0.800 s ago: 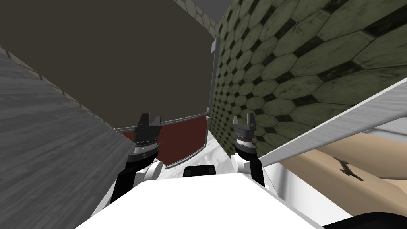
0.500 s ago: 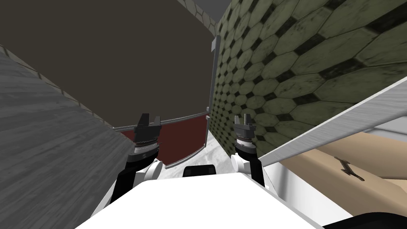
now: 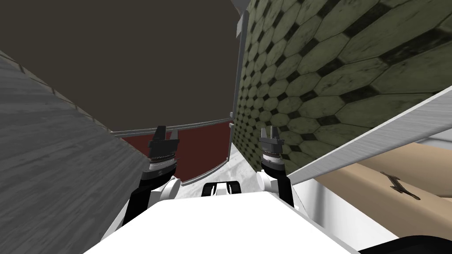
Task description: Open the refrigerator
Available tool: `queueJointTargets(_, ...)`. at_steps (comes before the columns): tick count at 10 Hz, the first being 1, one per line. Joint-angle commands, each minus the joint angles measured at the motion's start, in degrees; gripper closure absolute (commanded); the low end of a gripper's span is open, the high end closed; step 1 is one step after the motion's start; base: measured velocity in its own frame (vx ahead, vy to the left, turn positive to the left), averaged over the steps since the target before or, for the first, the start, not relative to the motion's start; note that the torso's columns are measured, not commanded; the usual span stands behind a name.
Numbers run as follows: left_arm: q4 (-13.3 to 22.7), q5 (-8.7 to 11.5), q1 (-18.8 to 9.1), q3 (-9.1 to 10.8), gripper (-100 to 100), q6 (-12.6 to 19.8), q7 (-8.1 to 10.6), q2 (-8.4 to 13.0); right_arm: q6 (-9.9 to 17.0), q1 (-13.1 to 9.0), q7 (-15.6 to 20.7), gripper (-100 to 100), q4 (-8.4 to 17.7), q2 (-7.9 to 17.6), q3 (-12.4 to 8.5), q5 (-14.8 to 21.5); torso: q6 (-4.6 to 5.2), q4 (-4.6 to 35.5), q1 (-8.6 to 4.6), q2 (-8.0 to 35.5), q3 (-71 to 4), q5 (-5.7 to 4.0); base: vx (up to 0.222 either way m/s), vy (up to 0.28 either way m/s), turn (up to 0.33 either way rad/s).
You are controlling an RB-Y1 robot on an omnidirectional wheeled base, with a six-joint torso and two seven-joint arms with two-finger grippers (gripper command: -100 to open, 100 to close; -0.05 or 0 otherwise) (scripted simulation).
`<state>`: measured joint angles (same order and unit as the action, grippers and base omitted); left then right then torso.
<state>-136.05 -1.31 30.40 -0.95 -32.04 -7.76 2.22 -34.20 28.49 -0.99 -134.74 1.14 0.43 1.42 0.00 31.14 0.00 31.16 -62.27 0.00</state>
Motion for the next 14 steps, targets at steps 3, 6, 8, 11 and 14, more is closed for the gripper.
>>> queueJointTargets(3, 1.3, 0.8, 2.2, 2.18, -100, -0.9, 1.18, 3.1, 0.0, 0.0, 0.0, 0, 0.0, 0.0, 0.0, 0.0, 0.02, 10.3, -0.09, 10.4, -20.9, -0.02, 0.009, -0.030, -0.095)
queueJointTargets(6, 3.4, 2.2, 6.0, 5.84, -100, -2.4, 3.14, 5.6, 0.0, 0.0, 0.0, 0, 0.0, 0.0, 0.0, 0.0, 0.00, 11.1, -0.07, 11.1, -22.3, -0.02, 0.017, -0.076, -0.150)
queueJointTargets(8, 4.2, 2.8, 7.6, 7.37, -100, -3.0, 3.96, 6.3, 0.0, 0.0, 0.0, 0, 0.0, 0.0, 0.0, 0.0, 0.00, 11.1, -0.04, 11.1, -22.3, -0.01, 0.031, -0.077, -0.148)
queueJointTargets(11, 5.9, 4.1, 11.2, 10.79, -100, -4.5, 5.78, 7.6, 0.0, 0.0, 0.0, 0, 0.0, 0.0, 0.0, 0.0, 0.02, 11.1, -0.05, 11.1, -22.3, -0.01, 0.027, -0.068, -0.155)
queueJointTargets(14, 7.8, 5.6, 15.2, 14.63, -100, -6.1, 7.83, 8.9, 0.0, 0.0, 0.0, 0, 0.0, 0.0, 0.0, 0.0, 0.01, 11.1, -0.06, 11.1, -22.3, -0.01, 0.028, -0.070, -0.171)
